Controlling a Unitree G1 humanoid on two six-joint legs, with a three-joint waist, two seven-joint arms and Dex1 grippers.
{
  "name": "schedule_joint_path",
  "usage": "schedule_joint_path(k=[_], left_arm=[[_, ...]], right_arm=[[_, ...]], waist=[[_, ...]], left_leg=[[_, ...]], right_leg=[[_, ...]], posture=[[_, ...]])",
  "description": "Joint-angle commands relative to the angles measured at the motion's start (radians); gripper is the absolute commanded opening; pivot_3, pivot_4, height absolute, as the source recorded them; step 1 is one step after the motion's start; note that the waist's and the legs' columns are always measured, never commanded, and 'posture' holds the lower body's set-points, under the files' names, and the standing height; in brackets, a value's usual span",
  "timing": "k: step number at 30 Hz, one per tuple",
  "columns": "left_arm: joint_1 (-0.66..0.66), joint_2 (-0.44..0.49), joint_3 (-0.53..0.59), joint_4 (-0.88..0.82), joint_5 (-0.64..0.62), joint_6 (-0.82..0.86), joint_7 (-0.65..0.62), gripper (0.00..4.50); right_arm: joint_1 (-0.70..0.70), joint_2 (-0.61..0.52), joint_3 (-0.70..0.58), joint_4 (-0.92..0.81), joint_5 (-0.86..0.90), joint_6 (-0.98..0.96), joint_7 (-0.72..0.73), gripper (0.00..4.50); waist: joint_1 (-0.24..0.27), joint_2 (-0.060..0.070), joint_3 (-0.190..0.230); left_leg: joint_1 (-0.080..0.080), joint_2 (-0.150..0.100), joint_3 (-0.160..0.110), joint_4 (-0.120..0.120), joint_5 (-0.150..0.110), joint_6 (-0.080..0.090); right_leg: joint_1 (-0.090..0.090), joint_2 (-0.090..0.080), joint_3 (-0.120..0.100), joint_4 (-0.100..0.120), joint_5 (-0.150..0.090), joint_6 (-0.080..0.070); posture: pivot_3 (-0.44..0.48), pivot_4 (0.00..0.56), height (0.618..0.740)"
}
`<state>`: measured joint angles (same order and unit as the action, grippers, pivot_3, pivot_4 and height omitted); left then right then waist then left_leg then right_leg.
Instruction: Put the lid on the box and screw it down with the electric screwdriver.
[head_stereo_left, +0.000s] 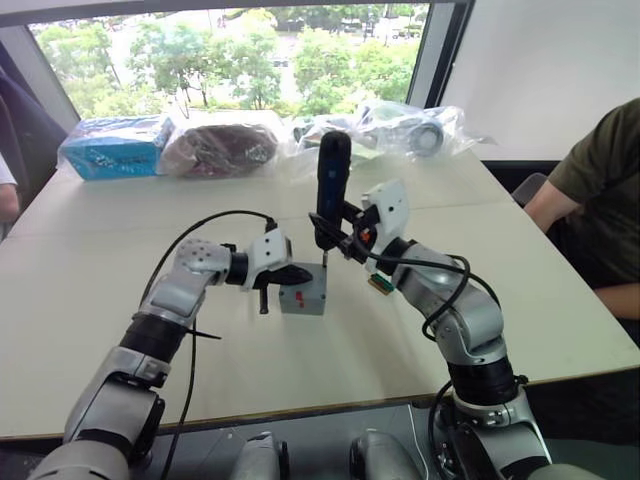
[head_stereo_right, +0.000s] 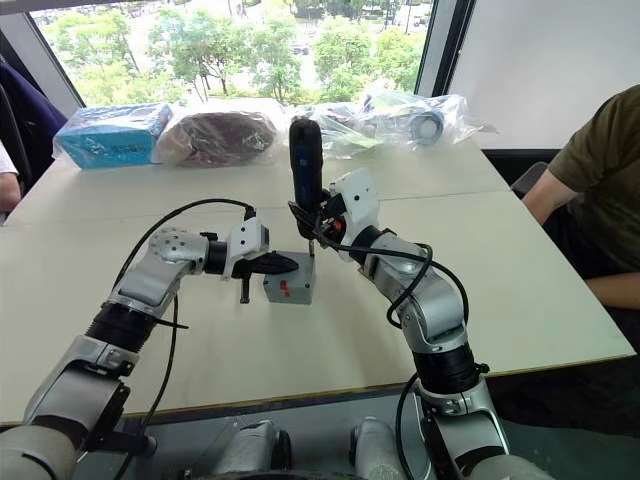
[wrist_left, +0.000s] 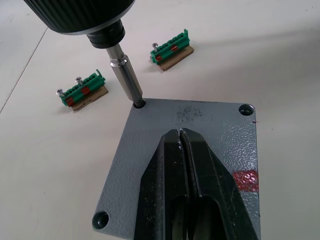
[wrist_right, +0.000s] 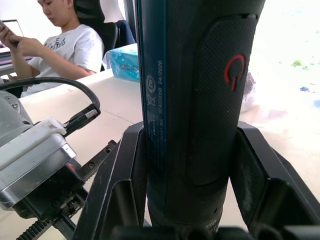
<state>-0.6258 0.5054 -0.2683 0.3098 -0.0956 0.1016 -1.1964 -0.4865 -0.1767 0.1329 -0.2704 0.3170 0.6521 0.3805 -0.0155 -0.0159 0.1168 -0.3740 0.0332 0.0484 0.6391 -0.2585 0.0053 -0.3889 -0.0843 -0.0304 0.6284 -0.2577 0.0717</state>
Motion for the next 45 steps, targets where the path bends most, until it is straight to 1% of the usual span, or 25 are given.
schedule_joint_path(k=[1, 11, 20, 25, 28, 32, 34, 35, 38, 40, 42, 44, 45], left_arm=[[0.030, 0.017, -0.032, 0.015, 0.038, 0.020, -0.006, 0.00], [0.040, 0.020, -0.034, 0.018, 0.037, 0.021, -0.007, 0.00], [0.055, 0.021, -0.030, -0.001, 0.027, 0.028, -0.013, 0.00], [0.069, 0.029, -0.012, -0.048, 0.003, 0.053, -0.024, 0.00], [0.073, 0.034, 0.000, -0.063, -0.012, 0.061, -0.028, 0.00], [0.073, 0.037, 0.024, -0.098, -0.049, 0.078, -0.040, 0.00], [0.068, 0.041, 0.038, -0.127, -0.070, 0.090, -0.042, 0.00], [0.066, 0.043, 0.045, -0.141, -0.080, 0.092, -0.044, 0.00], [0.059, 0.057, 0.069, -0.199, -0.122, 0.113, -0.060, 0.00], [0.055, 0.067, 0.084, -0.241, -0.156, 0.138, -0.068, 0.00], [0.042, 0.081, 0.111, -0.298, -0.206, 0.179, -0.077, 0.00], [0.027, 0.098, 0.142, -0.346, -0.256, 0.222, -0.087, 0.00], [0.023, 0.106, 0.152, -0.363, -0.271, 0.236, -0.089, 0.00]], right_arm=[[0.074, -0.013, 0.069, 0.163, -0.025, 0.158, -0.005, 1.72], [0.074, -0.031, 0.083, 0.155, -0.035, 0.168, -0.005, 1.72], [0.013, -0.072, 0.103, 0.100, -0.051, 0.161, 0.004, 1.72], [-0.045, -0.078, 0.053, 0.028, -0.005, 0.148, 0.036, 1.72], [-0.112, -0.074, -0.039, -0.063, 0.074, 0.163, 0.051, 1.72], [-0.243, -0.057, -0.194, -0.145, 0.209, 0.263, 0.007, 1.72], [-0.310, -0.050, -0.285, -0.158, 0.299, 0.336, -0.027, 1.72], [-0.344, -0.052, -0.329, -0.157, 0.339, 0.370, -0.047, 1.72], [-0.428, -0.082, -0.428, -0.131, 0.421, 0.513, -0.109, 1.72], [-0.456, -0.122, -0.453, -0.119, 0.443, 0.613, -0.137, 1.72], [-0.500, -0.178, -0.477, -0.066, 0.423, 0.794, -0.182, 1.72], [-0.522, -0.268, -0.445, -0.027, 0.374, 0.909, -0.206, 1.72], [-0.518, -0.323, -0.409, -0.020, 0.366, 0.923, -0.188, 1.72]], waist=[[0.000, 0.000, -0.005], [0.000, 0.002, -0.011], [-0.001, 0.005, -0.010], [0.000, 0.008, -0.005], [0.001, 0.010, 0.001], [0.002, 0.015, 0.008], [0.002, 0.016, 0.016], [0.002, 0.016, 0.021], [0.002, 0.016, 0.029], [0.002, 0.014, 0.033], [0.002, 0.013, 0.038], [0.003, 0.011, 0.047], [0.005, 0.011, 0.050]], left_leg=[[0.001, -0.001, 0.000, -0.003, 0.000, 0.000], [0.002, -0.001, -0.002, -0.009, 0.000, 0.000], [0.001, 0.000, -0.003, -0.016, 0.000, -0.001], [-0.001, -0.001, -0.003, -0.019, 0.000, -0.001], [-0.004, -0.002, -0.002, -0.023, 0.000, -0.001], [-0.027, -0.002, -0.001, -0.020, 0.001, -0.001], [-0.040, -0.002, 0.000, -0.012, 0.002, -0.002], [-0.044, -0.003, 0.000, -0.008, 0.002, -0.002], [-0.048, -0.004, 0.000, -0.007, 0.002, -0.002], [-0.048, -0.004, 0.000, -0.007, 0.002, -0.002], [-0.048, -0.004, -0.001, -0.006, 0.002, -0.002], [-0.049, -0.003, 0.000, -0.004, 0.002, -0.002], [-0.051, -0.003, -0.001, -0.003, 0.002, -0.002]], right_leg=[[0.000, -0.002, 0.000, -0.001, 0.000, 0.000], [-0.001, -0.003, 0.000, -0.002, -0.002, -0.003], [-0.001, -0.007, -0.003, -0.011, -0.002, -0.003], [-0.004, -0.009, -0.005, -0.013, -0.002, -0.004], [-0.008, -0.011, -0.006, -0.015, -0.002, -0.004], [-0.026, -0.011, -0.007, -0.011, 0.000, -0.004], [-0.039, -0.011, -0.007, -0.003, 0.000, -0.004], [-0.042, -0.011, -0.007, 0.001, 0.002, -0.001], [-0.044, -0.011, -0.010, 0.001, 0.002, 0.000], [-0.044, -0.010, -0.011, 0.001, 0.003, 0.000], [-0.043, -0.006, -0.012, 0.001, 0.002, 0.000], [-0.044, -0.005, -0.012, 0.001, 0.003, 0.002], [-0.044, -0.004, -0.012, 0.001, 0.004, 0.003]], posture=[[0.000, 0.150, 0.740], [0.000, 0.150, 0.740], [0.000, 0.150, 0.740], [0.000, 0.150, 0.740], [0.000, 0.150, 0.740], [0.000, 0.150, 0.740], [0.000, 0.150, 0.740], [0.000, 0.150, 0.740], [0.000, 0.150, 0.740], [0.000, 0.150, 0.740], [0.000, 0.150, 0.740], [0.000, 0.150, 0.740], [0.000, 0.150, 0.740]])
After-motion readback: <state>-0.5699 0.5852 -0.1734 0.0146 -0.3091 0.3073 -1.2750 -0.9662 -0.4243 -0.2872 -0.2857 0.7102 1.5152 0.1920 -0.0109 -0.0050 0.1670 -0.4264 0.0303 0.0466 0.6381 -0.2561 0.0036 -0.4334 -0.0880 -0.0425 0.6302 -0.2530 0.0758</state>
